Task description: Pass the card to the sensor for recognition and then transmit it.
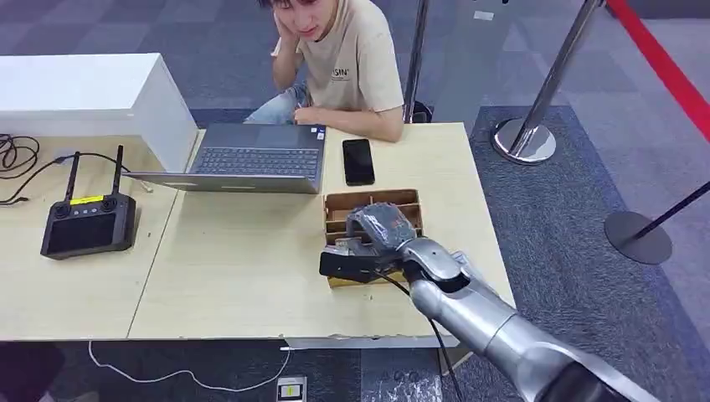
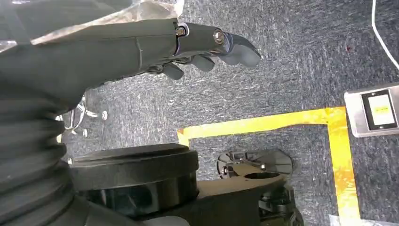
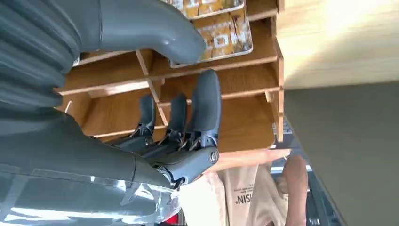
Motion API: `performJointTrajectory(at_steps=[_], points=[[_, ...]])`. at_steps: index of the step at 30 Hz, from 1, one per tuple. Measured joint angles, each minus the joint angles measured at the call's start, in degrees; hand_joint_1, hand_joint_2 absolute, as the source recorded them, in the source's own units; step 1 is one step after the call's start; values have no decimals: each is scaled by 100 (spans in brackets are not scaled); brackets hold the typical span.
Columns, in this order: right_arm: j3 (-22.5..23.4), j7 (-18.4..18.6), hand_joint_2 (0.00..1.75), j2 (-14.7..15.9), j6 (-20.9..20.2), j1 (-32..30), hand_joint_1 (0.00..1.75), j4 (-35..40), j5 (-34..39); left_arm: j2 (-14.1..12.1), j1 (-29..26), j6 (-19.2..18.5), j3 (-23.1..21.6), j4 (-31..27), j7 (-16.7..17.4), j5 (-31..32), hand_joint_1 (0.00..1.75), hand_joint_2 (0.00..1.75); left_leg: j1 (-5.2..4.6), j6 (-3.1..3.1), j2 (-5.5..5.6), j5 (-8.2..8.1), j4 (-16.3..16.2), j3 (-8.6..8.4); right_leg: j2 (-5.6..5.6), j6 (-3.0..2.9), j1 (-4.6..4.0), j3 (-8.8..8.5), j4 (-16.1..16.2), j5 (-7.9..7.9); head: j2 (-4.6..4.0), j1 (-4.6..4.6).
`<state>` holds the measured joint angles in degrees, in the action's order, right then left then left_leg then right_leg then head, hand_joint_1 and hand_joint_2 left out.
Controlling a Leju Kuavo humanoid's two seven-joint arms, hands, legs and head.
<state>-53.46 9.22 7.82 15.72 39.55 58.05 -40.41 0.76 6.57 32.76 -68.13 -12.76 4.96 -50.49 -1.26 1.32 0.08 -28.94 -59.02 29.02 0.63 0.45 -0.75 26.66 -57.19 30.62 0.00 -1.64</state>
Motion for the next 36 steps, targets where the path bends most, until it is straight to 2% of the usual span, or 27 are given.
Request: performJointTrajectory(at_steps=[1, 7, 13, 36], points=[[-7, 0, 175, -18, 0, -1, 98, -52, 0, 0, 0, -2, 0, 0, 0, 0, 0, 175, 0, 0, 0, 0, 0, -1, 0, 0, 0, 0, -1, 0, 0, 0], [-15, -17, 175, -42, 22, 4, 94, -137, 9, 0, 0, 0, 0, 0, -2, 0, 0, 175, 0, 0, -1, 0, 0, -3, 0, 0, 0, -1, -1, 0, 0, 0], [-15, -35, 175, -57, 26, 11, 105, -175, 28, 0, 0, -2, 0, 0, -17, -4, 0, 175, 0, 0, -1, 0, 0, -5, 0, 0, 0, -3, 0, 0, 0, 0], [-39, -42, 175, -72, -42, 28, 99, -208, 59, 0, -1, 0, 0, 0, -26, -15, 0, 175, 0, 0, -1, 0, 0, -7, 0, 0, 0, -5, -1, 0, 0, 0]])
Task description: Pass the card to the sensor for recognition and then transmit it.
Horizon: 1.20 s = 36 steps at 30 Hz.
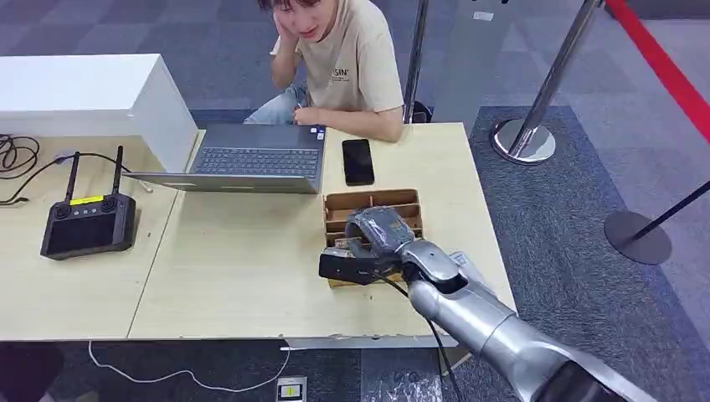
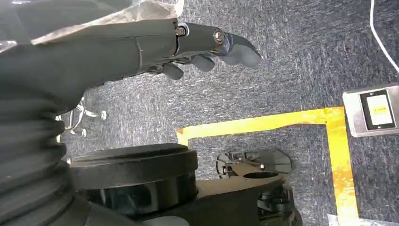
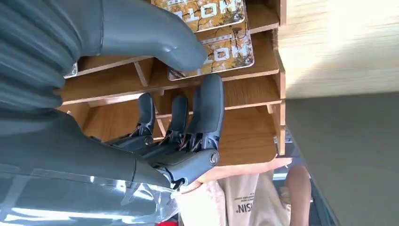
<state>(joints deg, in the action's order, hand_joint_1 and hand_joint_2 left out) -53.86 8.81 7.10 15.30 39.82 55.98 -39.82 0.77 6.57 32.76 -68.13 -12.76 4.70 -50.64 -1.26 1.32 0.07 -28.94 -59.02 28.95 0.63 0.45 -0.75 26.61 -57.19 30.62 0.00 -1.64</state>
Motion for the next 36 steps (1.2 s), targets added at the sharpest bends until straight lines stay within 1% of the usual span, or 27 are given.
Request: performJointTrajectory(at_steps=[6, 9, 13, 15, 19, 22, 36], points=[[0, 0, 175, -2, -24, 16, 98, -15, 0, 0, 0, 0, 0, 0, 0, 4, 0, 175, 0, 0, 0, 0, 0, -1, 0, 0, 0, -1, 0, 0, 0, 0], [-2, 2, 175, -2, -105, 40, 91, -17, -11, 0, 0, 0, 0, 0, 0, 4, 0, 175, 0, 0, 0, 0, 0, -2, 0, 0, 0, -2, 0, 0, 0, 0], [-26, 50, 175, -2, -168, 88, 94, -28, -88, 0, 0, 0, 0, 0, 0, 7, 0, 175, 0, 0, 0, 0, 0, -3, 0, 0, 0, -3, 0, 0, 0, 0], [-46, 68, 175, -4, -168, 107, 99, -48, -98, 0, 0, -2, 0, 0, 0, 7, 0, 175, 0, 0, 0, 0, 0, -4, 0, 0, 0, -4, 0, 0, 0, 0], [-76, 85, 175, -4, -129, 122, 98, -63, -105, 0, 0, -11, 0, 0, 0, 2, 0, 175, 0, 0, 0, 0, 0, -4, 0, 0, 0, -4, 0, 0, 0, -2], [-98, 85, 175, -9, -105, 130, 106, -77, -116, 0, 0, -11, 0, 0, 0, 2, 0, 175, 0, 0, 0, 0, 0, -5, 0, 0, 0, -5, 0, 0, 0, 0], [-133, 77, 175, -50, -114, 157, 106, -175, -76, 0, 0, -9, 0, 0, -22, 0, 0, 175, 0, 0, -1, 0, 0, -9, 0, 0, 0, -8, 0, 0, 0, 0]])
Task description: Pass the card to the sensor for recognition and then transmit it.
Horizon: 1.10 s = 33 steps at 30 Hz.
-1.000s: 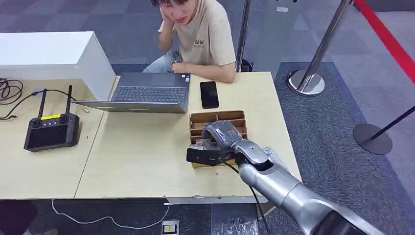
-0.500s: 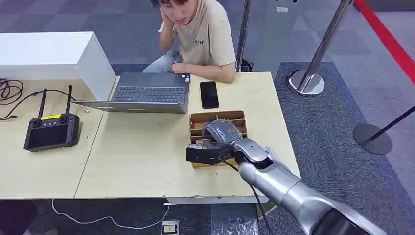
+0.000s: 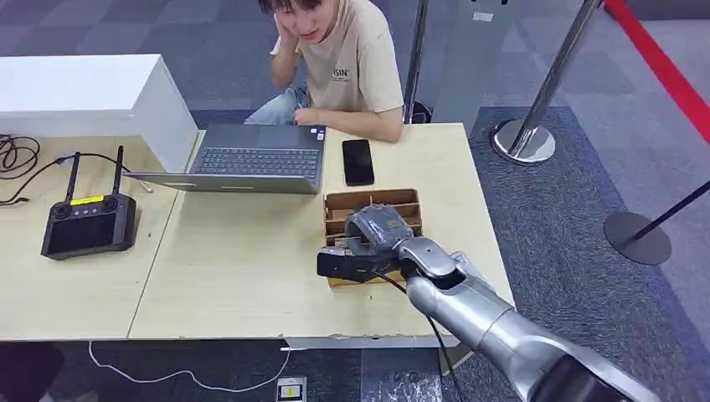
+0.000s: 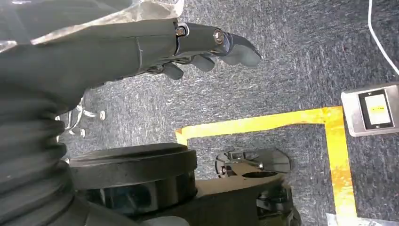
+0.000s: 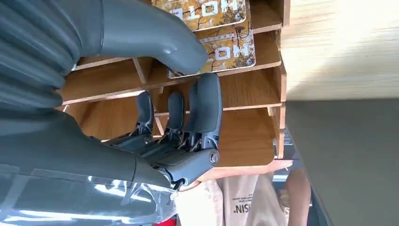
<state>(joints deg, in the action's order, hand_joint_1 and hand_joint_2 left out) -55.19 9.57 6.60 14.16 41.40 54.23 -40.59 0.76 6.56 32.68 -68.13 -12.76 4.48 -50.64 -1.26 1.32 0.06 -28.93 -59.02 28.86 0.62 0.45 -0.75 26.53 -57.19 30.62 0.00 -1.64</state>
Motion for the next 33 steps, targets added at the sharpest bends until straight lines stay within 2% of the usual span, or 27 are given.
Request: performJointTrajectory(at_steps=[2, 3, 4, 5, 26, 33], points=[[0, 0, 175, -2, -11, 1, 106, -15, 7, 0, 0, 0, 0, 0, 0, 0, 0, 175, 0, 0, 0, 0, 0, -2, 0, 0, 0, -2, 0, 0, 0, 0], [0, 0, 175, -2, -11, 2, 129, -19, 9, 0, 0, 0, 0, 0, 0, 0, 0, 175, 0, 0, 0, 0, 0, -3, 0, 0, 0, -2, 0, 0, 0, 0], [0, 0, 175, -4, -20, 3, 136, -26, 11, 0, 0, 0, 0, 0, 0, 0, 0, 175, 0, 0, 0, 0, 0, -3, 0, 0, 0, -2, 0, 0, 0, 0], [0, 0, 175, -7, -28, 4, 175, -35, 13, 0, 0, 2, 0, 0, -7, 0, 0, 175, 0, 0, 0, 0, 0, -3, 0, 0, 0, -3, 0, 0, 0, 0], [-4, -87, 175, 0, -7, 21, 175, -63, 109, 0, -1, 79, 0, 0, -42, -20, 0, 175, 0, 0, 1, 0, 0, -5, 0, 0, 0, -4, 0, 0, 0, 0], [-9, -136, 175, 13, 260, 15, 175, -70, 46, 0, 0, 96, 0, 0, -42, -15, 0, 175, 0, 0, 0, 0, 0, 2, 0, 0, 0, 2, 0, 0, 0, -2]])
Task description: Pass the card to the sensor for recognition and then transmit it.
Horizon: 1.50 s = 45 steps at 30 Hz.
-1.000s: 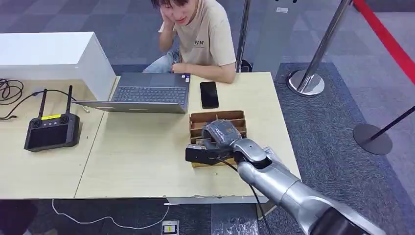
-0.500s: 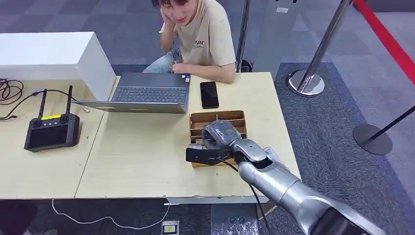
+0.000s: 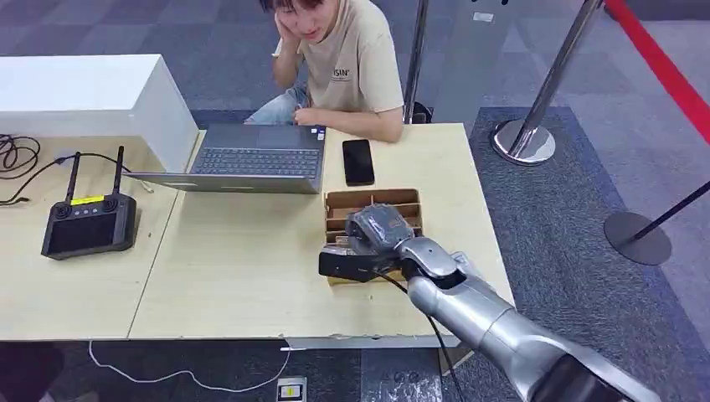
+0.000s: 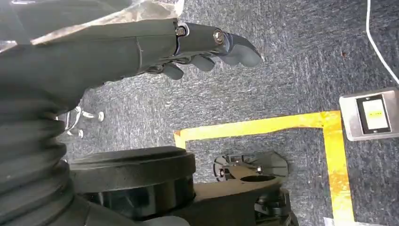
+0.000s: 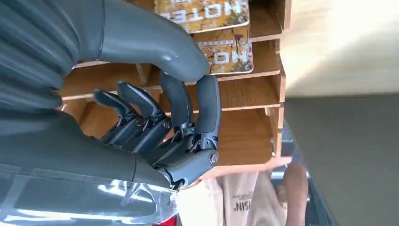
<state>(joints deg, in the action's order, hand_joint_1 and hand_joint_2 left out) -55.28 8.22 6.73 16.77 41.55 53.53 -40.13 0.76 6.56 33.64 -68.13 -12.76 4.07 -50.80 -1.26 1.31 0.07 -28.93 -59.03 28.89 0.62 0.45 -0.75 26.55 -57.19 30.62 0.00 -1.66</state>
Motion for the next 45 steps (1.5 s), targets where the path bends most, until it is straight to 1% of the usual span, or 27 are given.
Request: performJointTrajectory(at_steps=[3, 10, 14, 19, 29, 36, 38, 41, 45], points=[[4, -17, 175, 20, 188, 2, 175, 11, -55, 0, 0, 7, 0, 0, 0, 15, 0, 175, 0, 0, 0, 0, 0, 2, 0, 0, 0, 2, 0, 0, 0, 0], [105, -52, 175, 105, 487, 19, 175, 240, -131, 0, 0, 9, 0, 0, 0, 26, 0, 175, 0, 0, 0, 0, -1, 8, 0, 0, 0, 8, 0, 0, 0, 0], [214, 46, 175, 173, 572, 58, 175, 468, -186, 0, 0, 11, 0, 0, 0, 31, 0, 175, 0, 0, 0, 0, 0, 9, 0, 0, 0, 10, 1, 0, 0, 2], [361, 160, 175, 264, 598, 78, 175, 745, -271, 2, 0, 13, 0, 0, 0, 31, 0, 175, 0, 0, 0, 0, 0, 9, 0, 0, 0, 10, 0, 0, 0, 0], [592, 245, 175, 420, 701, 93, 175, 1143, -295, 4, 0, 15, -9, 0, 0, 44, 0, 175, 0, 0, 1, 0, 0, 13, 0, 0, 0, 13, 1, 0, 0, 2], [715, 267, 175, 511, 725, 229, 175, 1488, -389, 4, 1, 15, -17, 0, 0, 103, 0, 175, 0, 0, 1, 0, 0, 15, 0, 0, 0, 14, 0, 0, 0, 0], [723, 262, 175, 516, 799, 322, 175, 1558, -402, 4, 2, 15, -22, 0, 0, 118, 0, 175, 0, 0, 0, 0, -1, 14, 0, 0, 0, 14, 0, 0, 0, 0], [737, 159, 175, 487, 889, 485, 175, 1587, -389, 7, 5, 53, -24, 0, 7, 118, 0, 175, 0, 0, 1, 0, 0, 15, 0, 0, 0, 13, -1, 0, 0, 2], [702, 44, 175, 247, 1014, 828, 175, 1477, -520, 77, 143, 118, -26, 0, 208, 144, 0, 175, 0, -2, 3, 1, 0, 19, -1, 0, 0, 18, -3, 0, 0, 2]])
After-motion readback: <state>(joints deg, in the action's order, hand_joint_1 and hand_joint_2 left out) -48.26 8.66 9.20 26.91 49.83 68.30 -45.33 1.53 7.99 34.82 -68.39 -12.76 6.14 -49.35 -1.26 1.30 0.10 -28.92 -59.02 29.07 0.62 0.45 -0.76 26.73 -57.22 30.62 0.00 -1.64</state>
